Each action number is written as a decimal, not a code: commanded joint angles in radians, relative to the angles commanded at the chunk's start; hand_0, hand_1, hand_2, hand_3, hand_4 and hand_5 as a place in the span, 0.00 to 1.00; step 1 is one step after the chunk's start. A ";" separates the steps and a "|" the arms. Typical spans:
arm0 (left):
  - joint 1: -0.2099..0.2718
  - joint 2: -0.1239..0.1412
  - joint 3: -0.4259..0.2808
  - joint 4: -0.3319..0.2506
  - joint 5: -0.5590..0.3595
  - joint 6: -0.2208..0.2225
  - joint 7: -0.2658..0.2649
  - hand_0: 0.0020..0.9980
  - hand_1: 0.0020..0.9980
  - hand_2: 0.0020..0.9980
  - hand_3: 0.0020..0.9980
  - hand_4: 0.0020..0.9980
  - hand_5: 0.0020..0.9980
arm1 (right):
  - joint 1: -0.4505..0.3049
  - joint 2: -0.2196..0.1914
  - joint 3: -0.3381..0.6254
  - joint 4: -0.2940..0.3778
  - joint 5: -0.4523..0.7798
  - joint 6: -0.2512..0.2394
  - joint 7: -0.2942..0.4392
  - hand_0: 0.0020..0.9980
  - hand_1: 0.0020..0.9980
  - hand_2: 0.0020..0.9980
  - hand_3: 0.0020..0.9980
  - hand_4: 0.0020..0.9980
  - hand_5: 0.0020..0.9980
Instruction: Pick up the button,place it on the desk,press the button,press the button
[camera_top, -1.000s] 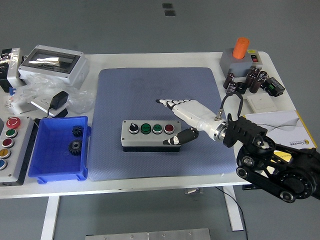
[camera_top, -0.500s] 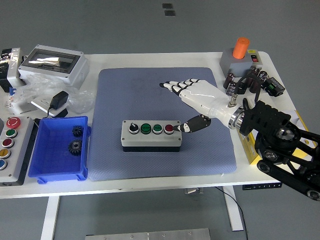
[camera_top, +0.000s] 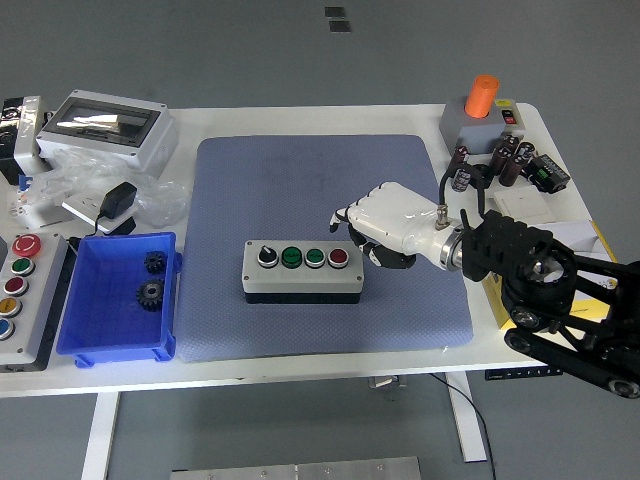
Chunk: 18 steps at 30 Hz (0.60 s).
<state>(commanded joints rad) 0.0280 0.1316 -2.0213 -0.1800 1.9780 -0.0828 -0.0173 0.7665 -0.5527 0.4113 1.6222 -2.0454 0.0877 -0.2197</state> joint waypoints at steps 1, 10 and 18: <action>0.000 0.000 0.000 0.000 0.000 0.000 0.000 0.73 0.74 0.59 0.60 0.52 0.20 | 0.003 0.004 -0.004 -0.002 0.001 0.000 -0.001 0.49 0.31 0.34 0.72 0.00 0.00; -0.001 -0.001 -0.002 0.000 0.003 0.000 0.000 0.73 0.74 0.59 0.60 0.52 0.20 | 0.025 0.038 -0.048 -0.009 0.015 -0.001 -0.005 0.50 0.31 0.36 0.72 0.00 0.00; -0.001 0.000 -0.003 0.000 0.004 -0.001 -0.004 0.73 0.74 0.60 0.60 0.52 0.20 | 0.030 0.062 -0.080 -0.046 0.026 -0.002 -0.011 0.50 0.32 0.37 0.72 0.00 0.00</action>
<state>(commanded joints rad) 0.0272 0.1317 -2.0240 -0.1800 1.9824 -0.0834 -0.0211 0.7967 -0.4903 0.3308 1.5759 -2.0190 0.0861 -0.2309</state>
